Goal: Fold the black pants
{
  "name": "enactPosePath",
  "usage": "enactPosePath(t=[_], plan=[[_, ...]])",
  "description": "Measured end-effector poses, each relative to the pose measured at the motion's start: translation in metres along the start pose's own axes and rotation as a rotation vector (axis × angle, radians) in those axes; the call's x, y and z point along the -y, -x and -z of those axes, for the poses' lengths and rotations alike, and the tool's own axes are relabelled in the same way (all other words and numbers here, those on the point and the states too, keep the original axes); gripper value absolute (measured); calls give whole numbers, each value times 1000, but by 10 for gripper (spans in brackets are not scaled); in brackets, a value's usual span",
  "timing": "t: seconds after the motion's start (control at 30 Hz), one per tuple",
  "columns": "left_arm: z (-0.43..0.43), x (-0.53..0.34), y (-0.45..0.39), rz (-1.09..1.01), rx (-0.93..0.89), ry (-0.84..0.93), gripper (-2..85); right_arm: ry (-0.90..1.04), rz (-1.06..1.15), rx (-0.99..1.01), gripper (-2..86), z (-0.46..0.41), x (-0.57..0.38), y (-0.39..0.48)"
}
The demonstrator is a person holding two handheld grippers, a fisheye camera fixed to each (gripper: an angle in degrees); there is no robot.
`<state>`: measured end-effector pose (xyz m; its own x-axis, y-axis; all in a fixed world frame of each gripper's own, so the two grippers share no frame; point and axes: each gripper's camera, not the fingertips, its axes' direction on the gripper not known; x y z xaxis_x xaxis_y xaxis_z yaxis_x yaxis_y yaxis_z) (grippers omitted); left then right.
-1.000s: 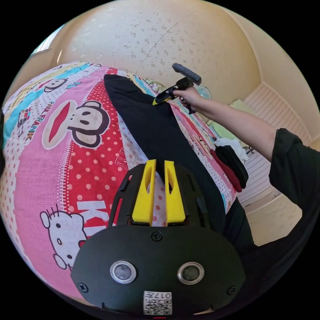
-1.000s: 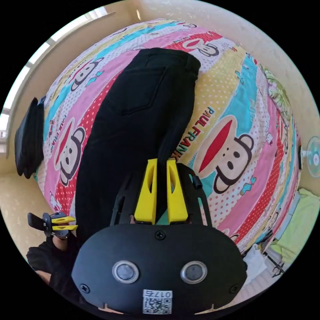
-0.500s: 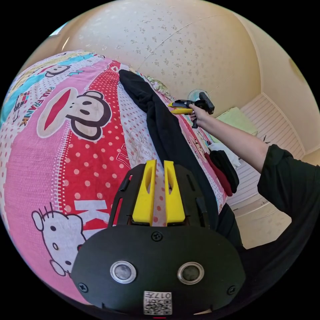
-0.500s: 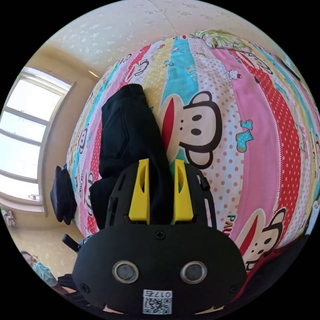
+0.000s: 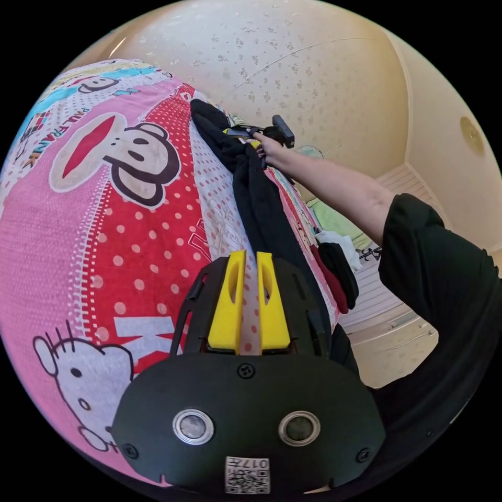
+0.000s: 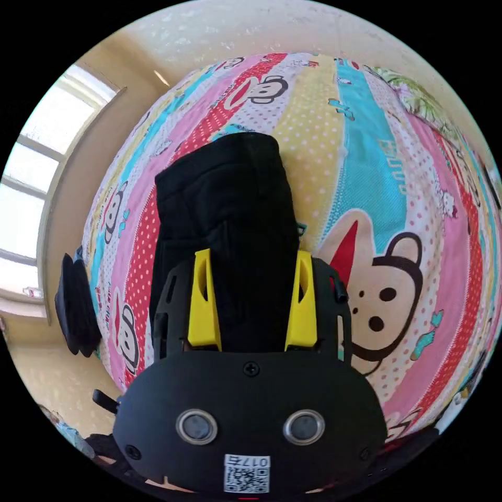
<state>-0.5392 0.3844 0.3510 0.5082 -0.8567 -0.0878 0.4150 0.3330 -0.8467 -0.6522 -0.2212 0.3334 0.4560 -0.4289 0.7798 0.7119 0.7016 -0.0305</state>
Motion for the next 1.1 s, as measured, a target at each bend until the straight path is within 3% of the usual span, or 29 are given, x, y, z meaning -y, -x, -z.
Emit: enactPosePath(t=[0.13,0.2,0.27,0.33,0.4,0.57,0.73,0.87,0.97,1.1], plan=[[10,4,8,20,-32,-13,44,-62,85,-12,82,34,-2,-1],[13,5,9,24,-33,-17,42,-270,38,-29,58,69,-13,-6],[16,8,12,28,-33,-9,42,-350,24,43,60,69,-19,-14],[19,9,15,30,-41,-7,42,-274,-42,80,83,47,-12,-31],[22,10,18,32,-51,-10,41,-106,-192,120,165,7,-6,-64],[28,11,28,38,-72,-5,41,-163,-201,216,160,18,-26,-93],[31,10,36,43,-79,0,40,-159,-46,139,141,54,-75,-95],[33,8,41,33,-94,8,50,65,113,181,165,50,-174,-94],[34,5,43,4,-126,15,85,237,85,291,168,41,-279,-108],[33,0,50,-12,-220,34,120,248,79,485,177,35,-420,-134]])
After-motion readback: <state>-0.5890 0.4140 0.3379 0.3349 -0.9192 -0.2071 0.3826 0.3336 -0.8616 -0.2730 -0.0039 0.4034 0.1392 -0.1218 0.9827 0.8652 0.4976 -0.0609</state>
